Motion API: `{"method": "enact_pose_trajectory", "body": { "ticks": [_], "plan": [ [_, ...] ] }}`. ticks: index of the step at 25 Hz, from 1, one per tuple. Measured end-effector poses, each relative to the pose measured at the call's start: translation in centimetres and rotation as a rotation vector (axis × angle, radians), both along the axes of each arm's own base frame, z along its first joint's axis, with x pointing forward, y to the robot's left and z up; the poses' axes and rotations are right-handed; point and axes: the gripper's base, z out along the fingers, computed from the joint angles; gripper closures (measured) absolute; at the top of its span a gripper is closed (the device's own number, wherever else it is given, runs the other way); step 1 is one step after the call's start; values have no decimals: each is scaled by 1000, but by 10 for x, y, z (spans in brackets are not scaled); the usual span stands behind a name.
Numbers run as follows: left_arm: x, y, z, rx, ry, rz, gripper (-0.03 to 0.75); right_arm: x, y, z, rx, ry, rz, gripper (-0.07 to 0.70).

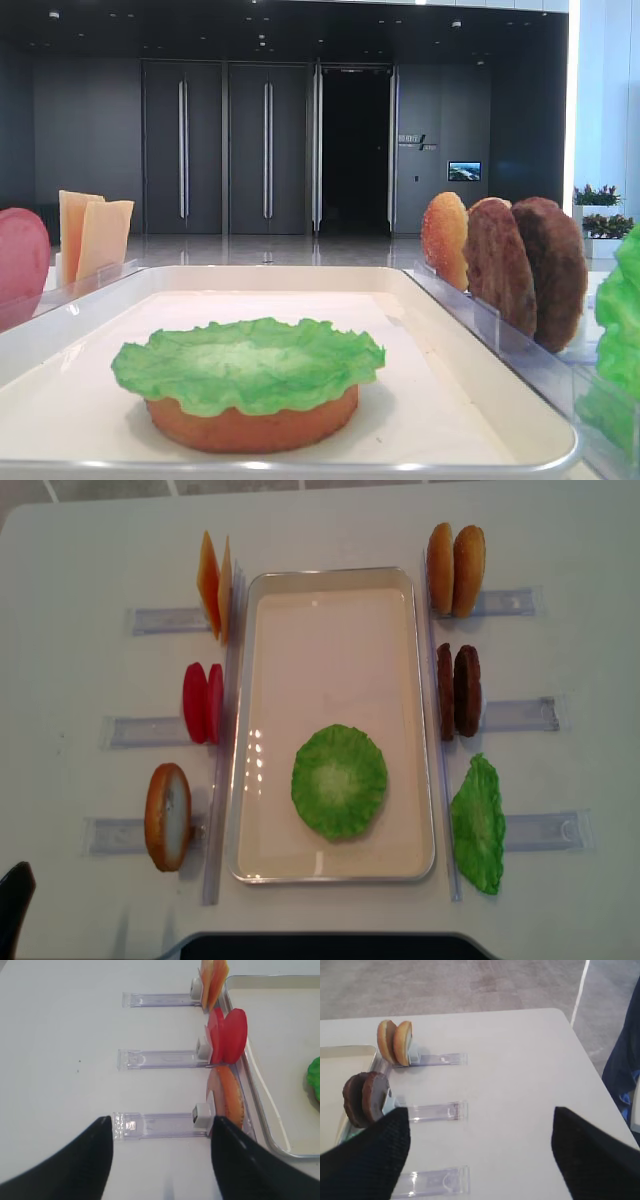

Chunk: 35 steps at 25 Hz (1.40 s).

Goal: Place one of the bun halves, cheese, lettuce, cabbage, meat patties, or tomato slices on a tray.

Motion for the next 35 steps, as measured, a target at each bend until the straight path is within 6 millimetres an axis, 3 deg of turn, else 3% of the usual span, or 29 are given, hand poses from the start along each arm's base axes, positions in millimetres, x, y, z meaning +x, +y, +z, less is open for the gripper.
{"method": "enact_pose_trajectory", "body": {
  "ticks": [4,11,35],
  "plan": [
    [0,0,0,0,0,0,244,3,0,-7,-7,28,3,54],
    [0,0,0,0,0,0,244,13,0,-36,-11,165,3,54],
    [0,0,0,0,0,0,244,13,0,-36,-10,168,3,55]
  ]
}}
